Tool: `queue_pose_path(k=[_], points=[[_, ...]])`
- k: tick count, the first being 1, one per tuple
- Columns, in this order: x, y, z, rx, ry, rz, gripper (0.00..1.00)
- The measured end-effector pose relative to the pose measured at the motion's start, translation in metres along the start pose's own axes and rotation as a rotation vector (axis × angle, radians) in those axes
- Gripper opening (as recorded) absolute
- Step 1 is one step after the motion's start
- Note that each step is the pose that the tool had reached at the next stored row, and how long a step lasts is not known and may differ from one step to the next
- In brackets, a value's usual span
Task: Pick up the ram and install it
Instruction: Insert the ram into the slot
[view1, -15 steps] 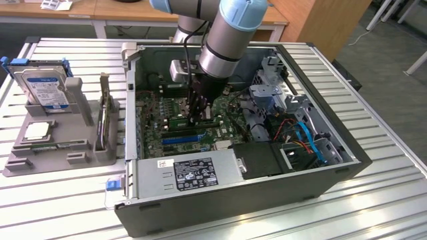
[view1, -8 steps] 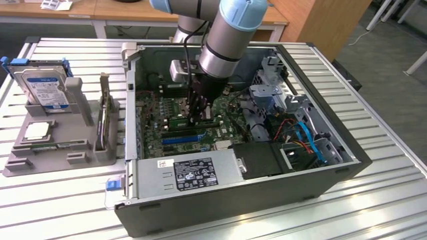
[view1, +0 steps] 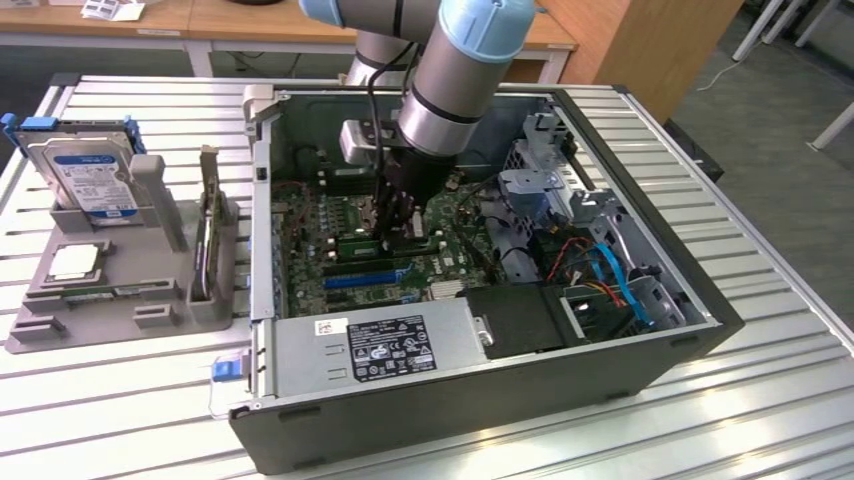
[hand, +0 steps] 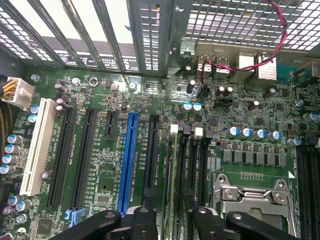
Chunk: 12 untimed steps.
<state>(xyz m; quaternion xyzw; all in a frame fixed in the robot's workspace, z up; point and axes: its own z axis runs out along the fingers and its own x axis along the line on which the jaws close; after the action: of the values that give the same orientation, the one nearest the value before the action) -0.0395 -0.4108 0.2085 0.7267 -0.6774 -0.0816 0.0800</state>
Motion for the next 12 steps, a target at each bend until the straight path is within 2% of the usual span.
queue_pose_path(k=[9, 10, 11, 12], points=[[-0.001, 0.0090, -0.0391, 0.0005, -0.0086, 0.042, 0.33], [-0.001, 0.0093, -0.0405, 0.0027, -0.0081, 0.042, 0.33], [-0.001, 0.0092, -0.0407, 0.0094, -0.0057, 0.043, 0.33], [-0.001, 0.0092, -0.0407, 0.0212, -0.0029, 0.044, 0.33]])
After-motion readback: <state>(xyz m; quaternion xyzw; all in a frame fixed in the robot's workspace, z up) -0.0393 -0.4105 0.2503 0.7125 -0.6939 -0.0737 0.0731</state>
